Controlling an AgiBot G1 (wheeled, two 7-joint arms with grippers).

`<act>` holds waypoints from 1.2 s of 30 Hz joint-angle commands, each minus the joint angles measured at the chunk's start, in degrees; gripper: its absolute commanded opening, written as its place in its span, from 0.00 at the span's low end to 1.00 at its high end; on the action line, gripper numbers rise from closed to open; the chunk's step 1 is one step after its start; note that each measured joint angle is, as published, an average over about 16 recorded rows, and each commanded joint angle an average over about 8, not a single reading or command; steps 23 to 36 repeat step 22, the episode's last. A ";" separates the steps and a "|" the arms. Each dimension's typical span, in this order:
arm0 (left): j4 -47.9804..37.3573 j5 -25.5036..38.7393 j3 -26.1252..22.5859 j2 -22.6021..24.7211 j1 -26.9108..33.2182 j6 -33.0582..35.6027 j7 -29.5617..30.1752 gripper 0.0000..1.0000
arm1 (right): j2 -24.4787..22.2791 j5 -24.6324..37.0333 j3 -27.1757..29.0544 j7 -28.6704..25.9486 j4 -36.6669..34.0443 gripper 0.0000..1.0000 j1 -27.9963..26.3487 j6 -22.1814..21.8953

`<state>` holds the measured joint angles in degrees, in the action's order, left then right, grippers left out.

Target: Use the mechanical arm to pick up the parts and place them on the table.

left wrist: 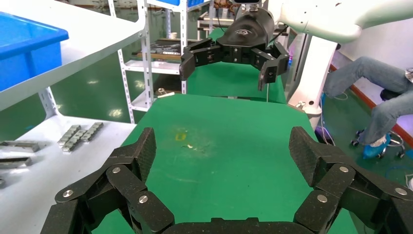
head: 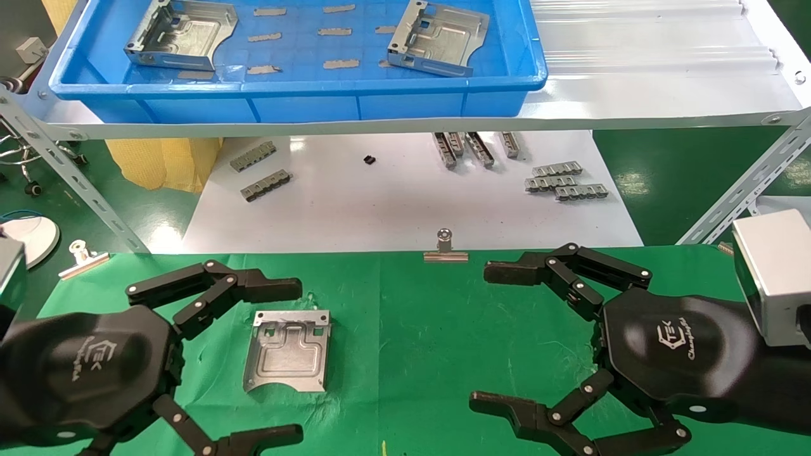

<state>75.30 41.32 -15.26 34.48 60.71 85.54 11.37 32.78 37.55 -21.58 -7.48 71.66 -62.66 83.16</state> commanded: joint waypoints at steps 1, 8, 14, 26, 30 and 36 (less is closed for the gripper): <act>0.00 -0.06 0.03 -0.03 -0.03 -0.04 -0.04 1.00 | 0.00 0.00 0.00 0.00 0.00 1.00 0.00 0.00; -0.78 0.21 -0.32 0.21 0.34 0.04 -0.31 1.00 | 0.00 0.00 0.00 0.00 0.00 1.00 0.00 0.00; -1.16 0.32 -0.50 0.34 0.55 0.08 -0.45 1.00 | 0.00 0.00 0.00 0.00 0.00 1.00 0.00 0.00; -1.41 0.42 -0.62 0.43 0.68 0.11 -0.51 1.00 | 0.00 0.00 0.00 0.00 0.00 1.00 0.00 0.00; -1.41 0.42 -0.62 0.43 0.68 0.11 -0.51 1.00 | 0.00 0.00 0.00 0.00 0.00 1.00 0.00 0.00; -1.41 0.42 -0.62 0.43 0.68 0.11 -0.51 1.00 | 0.00 0.00 0.00 0.00 0.00 1.00 0.00 0.00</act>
